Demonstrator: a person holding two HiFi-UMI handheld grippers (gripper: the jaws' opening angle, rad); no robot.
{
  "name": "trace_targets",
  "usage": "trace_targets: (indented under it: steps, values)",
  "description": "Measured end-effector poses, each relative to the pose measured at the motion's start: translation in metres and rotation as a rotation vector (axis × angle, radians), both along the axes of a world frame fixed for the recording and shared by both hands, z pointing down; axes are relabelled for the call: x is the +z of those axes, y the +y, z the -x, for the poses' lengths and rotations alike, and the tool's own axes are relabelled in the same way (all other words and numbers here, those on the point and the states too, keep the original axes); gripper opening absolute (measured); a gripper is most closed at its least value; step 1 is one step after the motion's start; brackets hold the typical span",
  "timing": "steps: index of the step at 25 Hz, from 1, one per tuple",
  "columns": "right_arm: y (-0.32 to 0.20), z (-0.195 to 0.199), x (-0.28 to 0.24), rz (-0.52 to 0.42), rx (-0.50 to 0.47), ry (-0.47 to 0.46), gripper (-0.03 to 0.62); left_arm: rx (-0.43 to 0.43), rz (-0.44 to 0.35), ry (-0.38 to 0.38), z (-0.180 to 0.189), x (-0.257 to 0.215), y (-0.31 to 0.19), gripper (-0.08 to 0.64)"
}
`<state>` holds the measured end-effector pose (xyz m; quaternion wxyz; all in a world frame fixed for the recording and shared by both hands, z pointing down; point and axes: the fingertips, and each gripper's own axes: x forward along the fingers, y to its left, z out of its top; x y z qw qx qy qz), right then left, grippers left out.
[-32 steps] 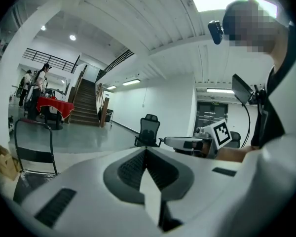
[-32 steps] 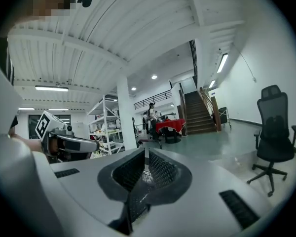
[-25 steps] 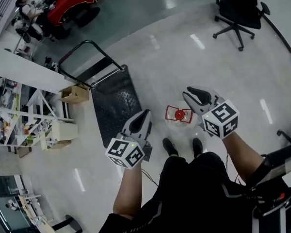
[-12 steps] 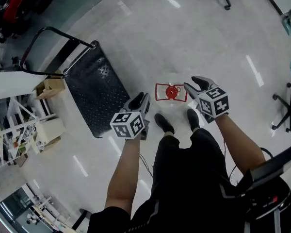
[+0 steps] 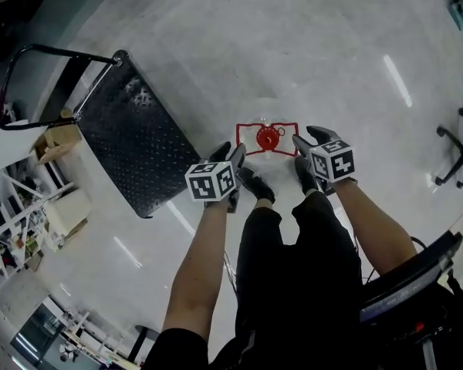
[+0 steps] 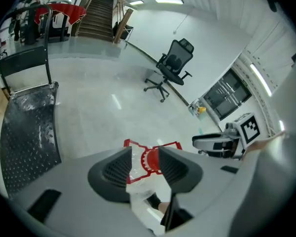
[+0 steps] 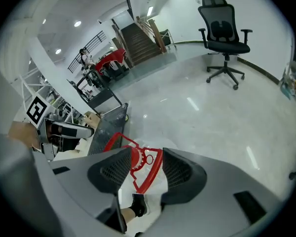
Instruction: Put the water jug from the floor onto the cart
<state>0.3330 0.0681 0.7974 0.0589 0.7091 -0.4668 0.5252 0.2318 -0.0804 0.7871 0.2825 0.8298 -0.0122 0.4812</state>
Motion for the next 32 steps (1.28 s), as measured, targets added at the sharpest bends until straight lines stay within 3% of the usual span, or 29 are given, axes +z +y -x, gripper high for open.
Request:
trace_targets:
  steps: [6, 12, 16, 17, 18, 20, 27, 32]
  values:
    - [0.015, 0.016, 0.056, 0.014, 0.041, -0.092, 0.18, -0.049, 0.032, -0.078, 0.012, 0.066, -0.003, 0.222]
    - [0.013, 0.023, 0.081, 0.039, 0.025, -0.109, 0.179, 0.058, 0.042, -0.103, 0.01, 0.098, 0.014, 0.222]
    - [0.008, 0.029, 0.088, 0.037, 0.03, -0.153, 0.162, 0.041, 0.107, -0.136, 0.014, 0.115, 0.02, 0.219]
    - [0.008, 0.03, 0.088, 0.032, 0.035, -0.161, 0.124, 0.011, 0.144, -0.139, 0.015, 0.117, 0.021, 0.177]
    - [0.007, 0.03, 0.088, 0.025, 0.044, -0.17, 0.114, -0.028, 0.181, -0.138, 0.017, 0.118, 0.021, 0.066]
    - [0.005, 0.029, 0.085, 0.009, 0.06, -0.182, 0.106, -0.078, 0.226, -0.124, 0.019, 0.117, 0.02, 0.048]
    - [-0.015, 0.024, 0.059, -0.025, 0.062, -0.167, 0.091, -0.134, 0.231, -0.085, 0.019, 0.097, 0.027, 0.049]
    - [-0.033, 0.016, -0.013, -0.075, 0.006, -0.165, 0.091, -0.171, 0.201, -0.024, 0.016, 0.024, 0.013, 0.049]
